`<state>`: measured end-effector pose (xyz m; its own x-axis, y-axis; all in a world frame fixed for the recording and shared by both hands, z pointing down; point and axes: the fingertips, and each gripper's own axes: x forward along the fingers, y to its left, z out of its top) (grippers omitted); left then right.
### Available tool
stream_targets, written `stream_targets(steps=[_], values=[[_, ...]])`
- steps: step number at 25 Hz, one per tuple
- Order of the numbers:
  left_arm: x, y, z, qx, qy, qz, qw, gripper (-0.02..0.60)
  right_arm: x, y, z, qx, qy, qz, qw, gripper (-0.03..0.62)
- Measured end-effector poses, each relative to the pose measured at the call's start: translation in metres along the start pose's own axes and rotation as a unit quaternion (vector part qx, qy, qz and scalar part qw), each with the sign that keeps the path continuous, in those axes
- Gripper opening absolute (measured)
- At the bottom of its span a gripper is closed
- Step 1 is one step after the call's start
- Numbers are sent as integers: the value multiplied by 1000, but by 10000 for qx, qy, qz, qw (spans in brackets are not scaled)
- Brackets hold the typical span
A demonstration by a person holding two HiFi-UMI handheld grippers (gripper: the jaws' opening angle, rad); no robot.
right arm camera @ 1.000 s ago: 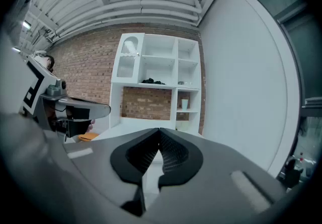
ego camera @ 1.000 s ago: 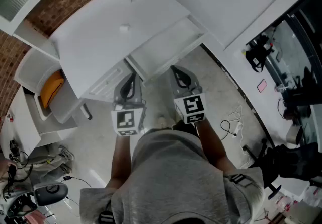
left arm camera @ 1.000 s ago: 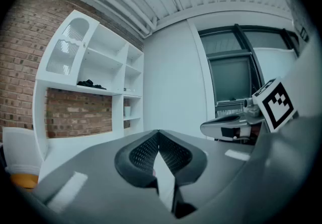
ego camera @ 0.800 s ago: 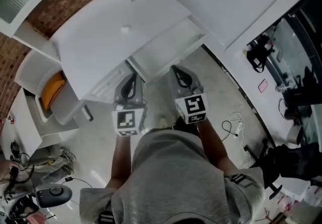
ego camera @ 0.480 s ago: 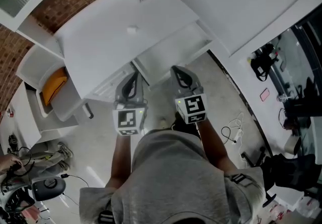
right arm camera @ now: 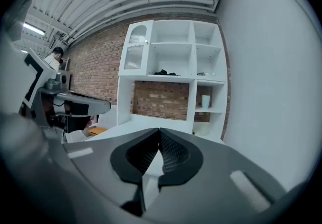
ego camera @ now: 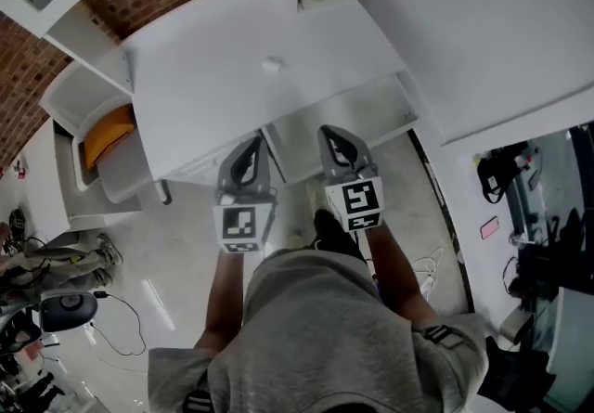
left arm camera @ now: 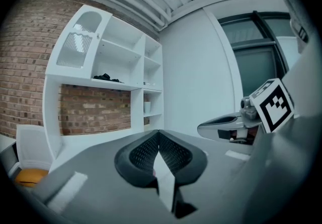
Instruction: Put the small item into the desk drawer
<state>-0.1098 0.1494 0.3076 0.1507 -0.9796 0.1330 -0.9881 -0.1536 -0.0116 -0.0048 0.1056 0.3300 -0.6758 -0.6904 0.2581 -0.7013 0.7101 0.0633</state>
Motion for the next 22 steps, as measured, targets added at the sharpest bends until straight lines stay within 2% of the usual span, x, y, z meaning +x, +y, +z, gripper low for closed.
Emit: stream_targets(steps=[11,22], values=[[81,44,-25,-292,349,726,9963,12,104,-47,-11,-229,373,756,9962,3],[145,93,-66,-430,634,1183,9900,12,202,-59,-39,-303,753,1319,9879,3]])
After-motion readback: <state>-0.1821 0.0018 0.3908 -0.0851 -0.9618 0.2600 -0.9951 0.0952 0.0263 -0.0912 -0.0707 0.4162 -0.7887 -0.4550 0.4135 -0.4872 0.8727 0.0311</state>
